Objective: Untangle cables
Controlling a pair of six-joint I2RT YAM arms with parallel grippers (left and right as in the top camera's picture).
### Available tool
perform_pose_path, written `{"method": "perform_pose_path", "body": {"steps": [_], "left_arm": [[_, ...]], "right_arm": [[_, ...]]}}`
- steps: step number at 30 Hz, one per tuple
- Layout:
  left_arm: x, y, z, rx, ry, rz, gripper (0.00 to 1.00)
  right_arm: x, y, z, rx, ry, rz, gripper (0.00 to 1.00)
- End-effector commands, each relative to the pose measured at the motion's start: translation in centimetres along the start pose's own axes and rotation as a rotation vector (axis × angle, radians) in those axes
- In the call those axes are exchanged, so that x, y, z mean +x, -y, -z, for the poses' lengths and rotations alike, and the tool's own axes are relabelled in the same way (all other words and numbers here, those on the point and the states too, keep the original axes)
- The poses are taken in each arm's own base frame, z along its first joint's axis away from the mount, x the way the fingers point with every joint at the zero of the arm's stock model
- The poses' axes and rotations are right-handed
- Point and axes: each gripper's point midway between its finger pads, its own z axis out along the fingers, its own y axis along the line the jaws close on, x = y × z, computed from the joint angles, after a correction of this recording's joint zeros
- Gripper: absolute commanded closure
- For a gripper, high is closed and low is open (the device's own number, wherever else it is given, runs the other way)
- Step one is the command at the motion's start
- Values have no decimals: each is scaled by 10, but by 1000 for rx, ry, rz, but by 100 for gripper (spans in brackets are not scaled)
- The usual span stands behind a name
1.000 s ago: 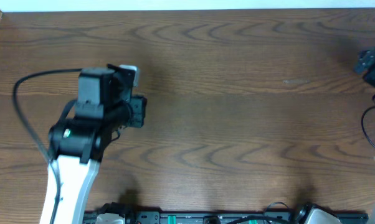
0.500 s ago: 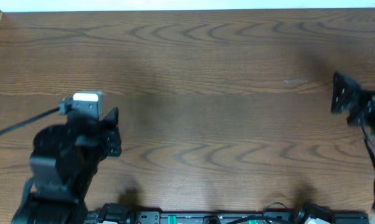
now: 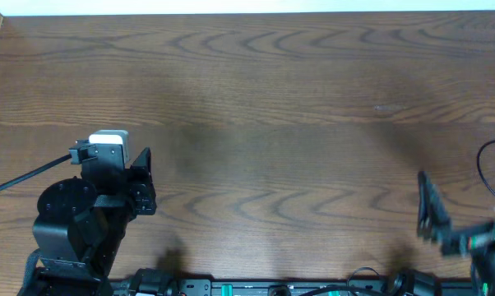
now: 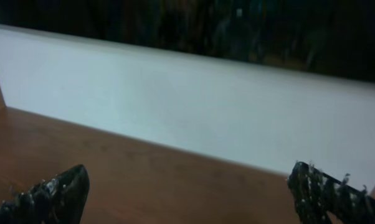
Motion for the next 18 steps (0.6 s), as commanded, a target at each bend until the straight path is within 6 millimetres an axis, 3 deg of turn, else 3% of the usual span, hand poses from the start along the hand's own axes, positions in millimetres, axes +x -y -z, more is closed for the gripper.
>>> {"method": "perform_pose_path", "body": {"steps": [1, 4, 7, 9, 15, 18], "left_arm": [[-4, -3, 4, -15, 16, 7, 57], [-4, -3, 4, -15, 16, 3, 58], [-4, -3, 4, -15, 15, 3, 57], [-4, -3, 4, -15, 16, 3, 57], [-4, -3, 4, -15, 15, 3, 58], [-2, -3, 4, -16, 8, 2, 58]], "right_arm": [[-20, -24, 29, -27, 109, 61, 1], [-34, -33, 49, -6, 194, 77, 1], [-37, -9, 56, 148, 217, 46, 1], [-29, 9, 54, 230, 188, 6, 1], [0, 3, 40, 141, 96, -45, 1], [4, 2, 38, 131, 89, -11, 1]]}}
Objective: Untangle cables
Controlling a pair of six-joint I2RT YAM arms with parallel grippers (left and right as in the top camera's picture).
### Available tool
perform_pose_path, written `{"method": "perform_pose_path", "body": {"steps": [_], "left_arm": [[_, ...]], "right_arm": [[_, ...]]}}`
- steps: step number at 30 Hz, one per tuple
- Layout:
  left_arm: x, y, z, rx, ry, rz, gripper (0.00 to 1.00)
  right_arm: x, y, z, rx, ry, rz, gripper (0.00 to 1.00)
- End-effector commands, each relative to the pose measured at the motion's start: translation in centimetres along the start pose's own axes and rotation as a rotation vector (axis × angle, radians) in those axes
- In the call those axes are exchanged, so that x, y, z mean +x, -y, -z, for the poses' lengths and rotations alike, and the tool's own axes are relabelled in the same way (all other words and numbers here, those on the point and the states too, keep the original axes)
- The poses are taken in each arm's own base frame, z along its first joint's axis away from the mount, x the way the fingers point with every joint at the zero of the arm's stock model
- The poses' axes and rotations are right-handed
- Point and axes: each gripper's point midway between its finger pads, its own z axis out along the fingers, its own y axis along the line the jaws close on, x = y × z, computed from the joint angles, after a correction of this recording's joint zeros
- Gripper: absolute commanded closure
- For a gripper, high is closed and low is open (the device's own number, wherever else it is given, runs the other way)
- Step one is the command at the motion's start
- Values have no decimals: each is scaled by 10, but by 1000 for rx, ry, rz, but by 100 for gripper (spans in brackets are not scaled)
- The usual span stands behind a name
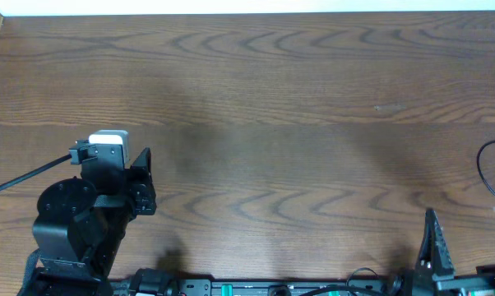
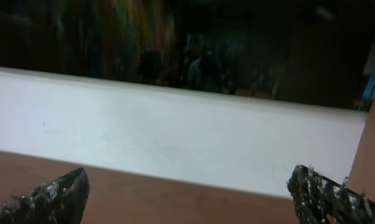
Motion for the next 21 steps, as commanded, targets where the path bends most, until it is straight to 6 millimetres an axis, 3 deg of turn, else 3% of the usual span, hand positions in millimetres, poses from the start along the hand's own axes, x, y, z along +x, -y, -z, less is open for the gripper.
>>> {"method": "perform_pose_path", "body": {"steps": [1, 6, 14, 18, 21], "left_arm": [[-1, -3, 4, -16, 4, 3, 58], [2, -3, 4, -17, -9, -3, 57], [1, -11, 4, -60, -7, -5, 57], [1, -12, 4, -69, -6, -5, 58], [1, -12, 4, -69, -6, -5, 57]], "right_arm": [[8, 3, -6, -5, -21, 26, 1], [13, -21, 2, -143, 4, 158, 1], [27, -34, 38, -153, 31, 350, 1], [22, -32, 59, -87, 95, 394, 1], [16, -43, 59, -145, 133, 461, 1]]}}
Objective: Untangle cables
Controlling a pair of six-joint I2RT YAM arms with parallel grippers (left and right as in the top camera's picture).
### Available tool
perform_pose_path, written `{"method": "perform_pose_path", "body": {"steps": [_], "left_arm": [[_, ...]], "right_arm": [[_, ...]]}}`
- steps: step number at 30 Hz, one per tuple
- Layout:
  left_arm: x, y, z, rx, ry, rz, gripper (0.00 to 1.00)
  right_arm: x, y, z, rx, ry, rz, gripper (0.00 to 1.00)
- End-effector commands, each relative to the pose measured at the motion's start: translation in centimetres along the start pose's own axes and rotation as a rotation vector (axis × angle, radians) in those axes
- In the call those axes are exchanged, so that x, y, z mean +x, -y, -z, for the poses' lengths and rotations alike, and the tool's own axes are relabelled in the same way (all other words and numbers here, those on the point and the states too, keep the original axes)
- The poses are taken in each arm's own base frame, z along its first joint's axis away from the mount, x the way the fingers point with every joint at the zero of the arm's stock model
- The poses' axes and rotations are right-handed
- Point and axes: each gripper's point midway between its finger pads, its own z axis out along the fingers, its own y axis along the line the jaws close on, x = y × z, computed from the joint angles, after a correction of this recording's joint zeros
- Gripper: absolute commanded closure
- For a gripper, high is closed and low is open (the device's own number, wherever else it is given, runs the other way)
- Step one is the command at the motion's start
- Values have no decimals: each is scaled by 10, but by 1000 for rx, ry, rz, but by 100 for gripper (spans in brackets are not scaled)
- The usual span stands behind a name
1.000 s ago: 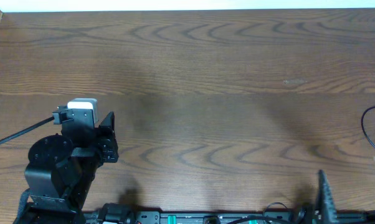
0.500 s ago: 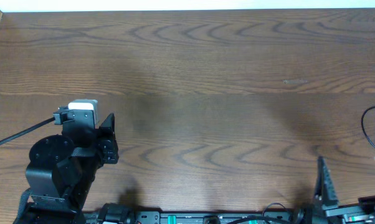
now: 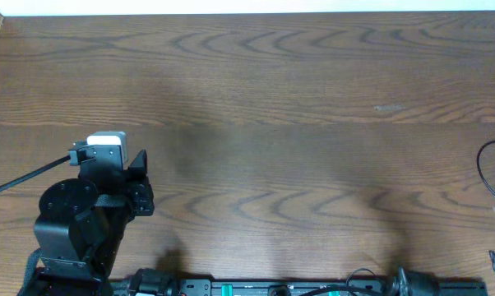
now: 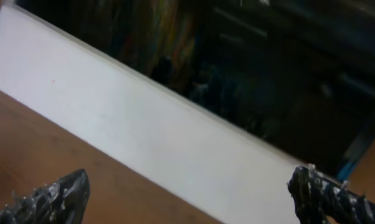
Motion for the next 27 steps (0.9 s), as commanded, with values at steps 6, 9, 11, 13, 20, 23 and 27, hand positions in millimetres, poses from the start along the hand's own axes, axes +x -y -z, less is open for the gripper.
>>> {"method": "perform_pose_path", "body": {"steps": [6, 9, 11, 13, 20, 23, 27], "left_arm": [[-4, -4, 4, -22, 13, 2, 58], [-4, -4, 4, -22, 13, 2, 57], [-4, -4, 4, -22, 13, 5, 57], [-4, -4, 4, -22, 13, 5, 57], [-4, -4, 4, -22, 13, 5, 58], [-4, -4, 4, -22, 13, 5, 57], [-4, -4, 4, -22, 13, 5, 57]], "right_arm": [[-1, 11, -22, 21, 77, 131, 1], [14, 27, -41, 91, 82, 104, 1], [34, 37, -59, 134, 92, 59, 1], [51, 40, -74, 144, 121, 5, 1], [132, 52, -104, 264, 166, -255, 1], [155, 55, -105, 316, 201, -305, 1], [185, 63, -102, 413, 188, -363, 1]]}}
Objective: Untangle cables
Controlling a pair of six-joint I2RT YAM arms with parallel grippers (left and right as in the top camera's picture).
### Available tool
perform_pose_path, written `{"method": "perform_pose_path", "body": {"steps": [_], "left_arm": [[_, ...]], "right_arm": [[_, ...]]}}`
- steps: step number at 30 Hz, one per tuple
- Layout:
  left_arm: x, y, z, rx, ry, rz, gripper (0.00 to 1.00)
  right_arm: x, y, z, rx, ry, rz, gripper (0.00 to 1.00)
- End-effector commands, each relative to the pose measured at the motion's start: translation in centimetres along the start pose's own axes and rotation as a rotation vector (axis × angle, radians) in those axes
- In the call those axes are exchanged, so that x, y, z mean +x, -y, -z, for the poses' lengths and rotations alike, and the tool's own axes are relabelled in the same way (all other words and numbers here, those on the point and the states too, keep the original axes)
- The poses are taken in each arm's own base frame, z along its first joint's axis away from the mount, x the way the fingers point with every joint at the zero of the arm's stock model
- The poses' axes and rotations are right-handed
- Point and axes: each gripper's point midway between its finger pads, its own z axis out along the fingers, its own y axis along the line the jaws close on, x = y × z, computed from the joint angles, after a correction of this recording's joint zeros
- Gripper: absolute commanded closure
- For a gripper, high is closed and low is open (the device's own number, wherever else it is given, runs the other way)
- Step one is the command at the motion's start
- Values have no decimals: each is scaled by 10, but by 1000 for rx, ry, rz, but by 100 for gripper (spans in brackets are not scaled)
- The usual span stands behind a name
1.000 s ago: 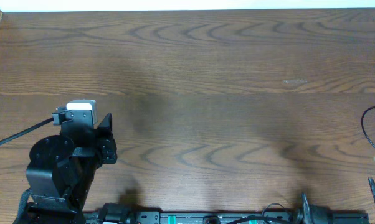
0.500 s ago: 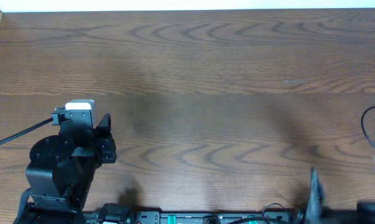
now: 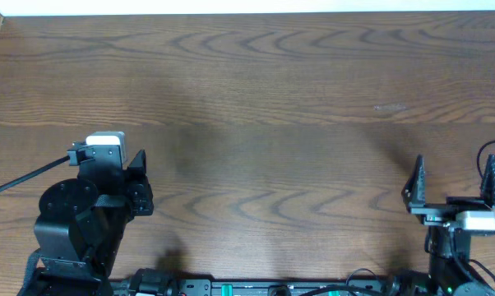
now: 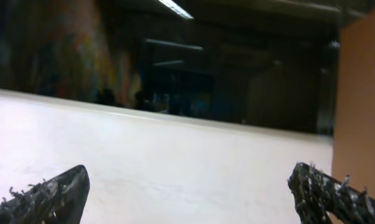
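Note:
Only a short stretch of a thin black cable (image 3: 488, 148) shows, as a loop at the table's right edge; the rest runs out of view. My right gripper (image 3: 454, 182) stands at the right front just left of that loop, open, its two fingers pointing toward the far side with nothing between them. In the right wrist view the right gripper (image 4: 187, 198) frames only a white strip and a dark room; no cable shows there. My left gripper (image 3: 141, 182) sits folded at the left front, a dark mass whose jaws I cannot make out.
A brown wooden table (image 3: 256, 115) fills the overhead view. A black lead (image 3: 25, 177) runs from the left wrist camera off the left edge. A small dark cable tip lies at the far right. The arm bases and wiring line the front edge.
My right gripper was almost out of the overhead view at the bottom right corner. Now it is in full view at the right front beside the cable loop, still open. The left arm is unchanged.
The right gripper was open and tilted at the right front. Then only one finger showed at the front edge, then barely a tip in the corner. Now it stands beside the cable loop. The cable and left arm have stayed put.

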Motion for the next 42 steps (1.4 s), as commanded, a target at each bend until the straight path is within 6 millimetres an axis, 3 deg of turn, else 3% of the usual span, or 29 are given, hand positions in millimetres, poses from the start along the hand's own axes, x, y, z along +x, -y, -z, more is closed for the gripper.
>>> {"method": "perform_pose_path", "body": {"steps": [1, 15, 30, 42], "left_arm": [[-4, -3, 4, -15, 13, 5, 57], [-4, -3, 4, -15, 13, 4, 57], [-4, -3, 4, -15, 15, 5, 58], [-6, -3, 4, -14, 25, 10, 58]], "right_arm": [[27, 22, 6, 137, -32, -106, 1], [117, 18, 25, 156, -362, -157, 1], [169, 11, 52, 161, -601, -187, 1], [182, 6, 56, 159, -655, -267, 1]]}}
